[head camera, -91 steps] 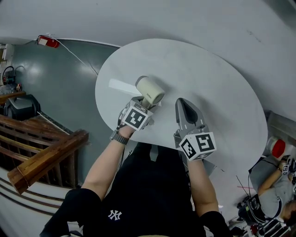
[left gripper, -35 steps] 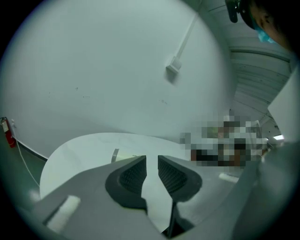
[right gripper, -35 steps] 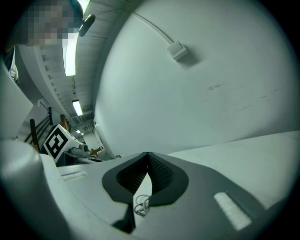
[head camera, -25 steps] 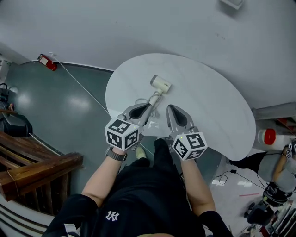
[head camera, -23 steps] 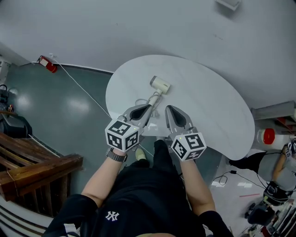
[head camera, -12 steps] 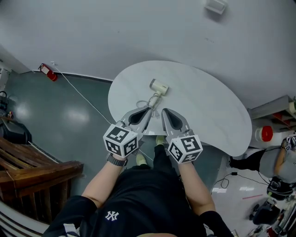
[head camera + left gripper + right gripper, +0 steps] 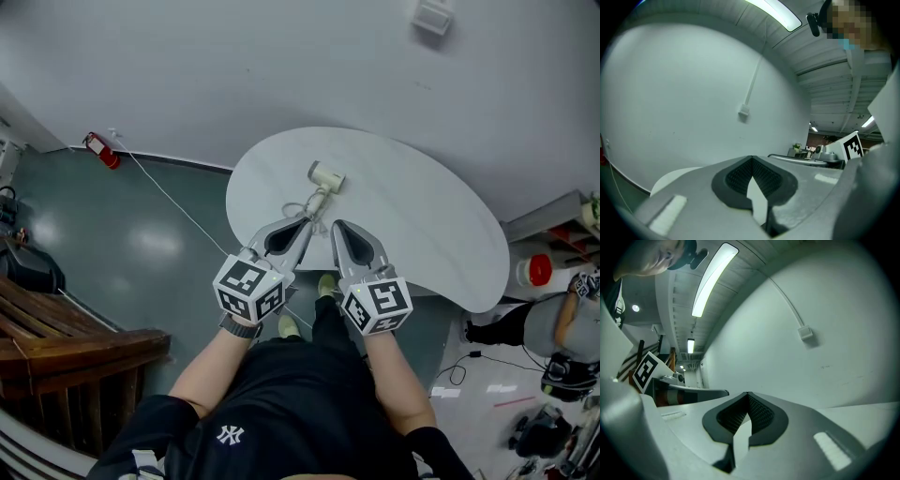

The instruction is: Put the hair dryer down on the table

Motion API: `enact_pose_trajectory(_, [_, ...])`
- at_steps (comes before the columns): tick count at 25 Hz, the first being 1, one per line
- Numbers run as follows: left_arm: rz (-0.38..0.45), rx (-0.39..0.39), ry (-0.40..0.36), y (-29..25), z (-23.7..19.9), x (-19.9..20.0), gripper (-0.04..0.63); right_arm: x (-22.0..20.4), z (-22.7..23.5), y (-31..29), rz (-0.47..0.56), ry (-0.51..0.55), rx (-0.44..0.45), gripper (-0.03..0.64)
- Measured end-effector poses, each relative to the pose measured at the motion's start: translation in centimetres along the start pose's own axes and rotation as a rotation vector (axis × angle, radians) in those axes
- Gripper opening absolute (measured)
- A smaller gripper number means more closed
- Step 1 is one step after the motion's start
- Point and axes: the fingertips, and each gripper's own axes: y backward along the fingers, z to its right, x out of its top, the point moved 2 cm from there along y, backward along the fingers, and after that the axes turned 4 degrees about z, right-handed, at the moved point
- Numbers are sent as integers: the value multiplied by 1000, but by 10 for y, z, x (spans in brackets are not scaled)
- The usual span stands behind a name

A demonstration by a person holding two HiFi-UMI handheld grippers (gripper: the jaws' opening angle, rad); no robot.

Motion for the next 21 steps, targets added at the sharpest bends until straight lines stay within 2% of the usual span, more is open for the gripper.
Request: enact_pose_trajectory(21, [1,14,12,7,-9,-4,0,0,-11,-9,-6,32,7,20])
